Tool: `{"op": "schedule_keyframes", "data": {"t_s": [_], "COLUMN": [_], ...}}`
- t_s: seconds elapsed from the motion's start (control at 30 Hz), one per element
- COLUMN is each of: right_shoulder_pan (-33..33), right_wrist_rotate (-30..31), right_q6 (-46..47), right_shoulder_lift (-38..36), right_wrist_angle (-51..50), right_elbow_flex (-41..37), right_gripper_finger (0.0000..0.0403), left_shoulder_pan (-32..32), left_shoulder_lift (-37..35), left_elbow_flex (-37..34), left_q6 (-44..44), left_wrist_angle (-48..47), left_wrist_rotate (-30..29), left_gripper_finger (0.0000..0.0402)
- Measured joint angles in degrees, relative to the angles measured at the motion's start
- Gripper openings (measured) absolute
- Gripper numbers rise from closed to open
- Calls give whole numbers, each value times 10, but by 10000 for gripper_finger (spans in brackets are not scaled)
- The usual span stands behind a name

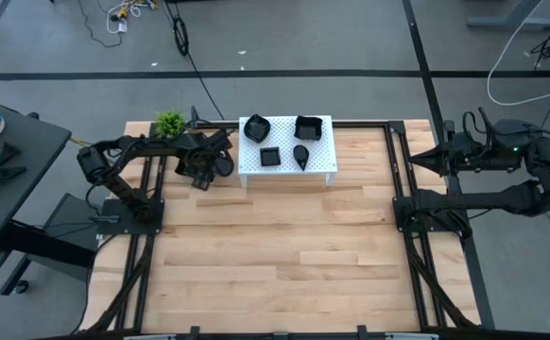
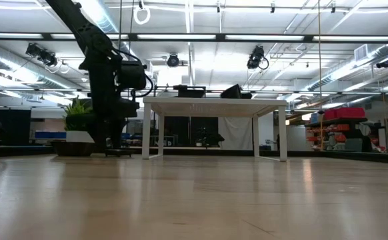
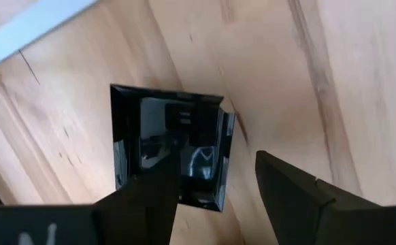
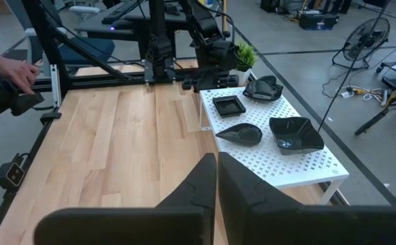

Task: Pick & Place Mini shaped plates
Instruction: Stack the square plate on top of the square plate on the shelf

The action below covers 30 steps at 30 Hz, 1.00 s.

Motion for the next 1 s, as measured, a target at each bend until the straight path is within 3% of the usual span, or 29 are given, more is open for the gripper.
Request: {"op": "schedule_keyframes", "data": {"t_s": [0.37, 0.83, 1.0], "right_shoulder_pan": [0, 0, 0], "right_wrist_rotate": [0, 0, 0], "right_q6": [0, 0, 0], "right_shoulder_lift": [0, 0, 0], "right_wrist_angle": [0, 0, 0], "right_elbow_flex": [0, 0, 0], "right_gripper_finger": [20, 20, 20], "left_shoulder_pan": [0, -3, -4], "left_shoulder_lift": [5, 18, 18], "left_elbow_flex": [0, 0, 0], "left_q6": [-4, -8, -9], "left_wrist_angle": [10, 11, 12], "left_wrist_rotate": [22, 8, 8], "left_gripper_finger": [162, 149, 126]}}
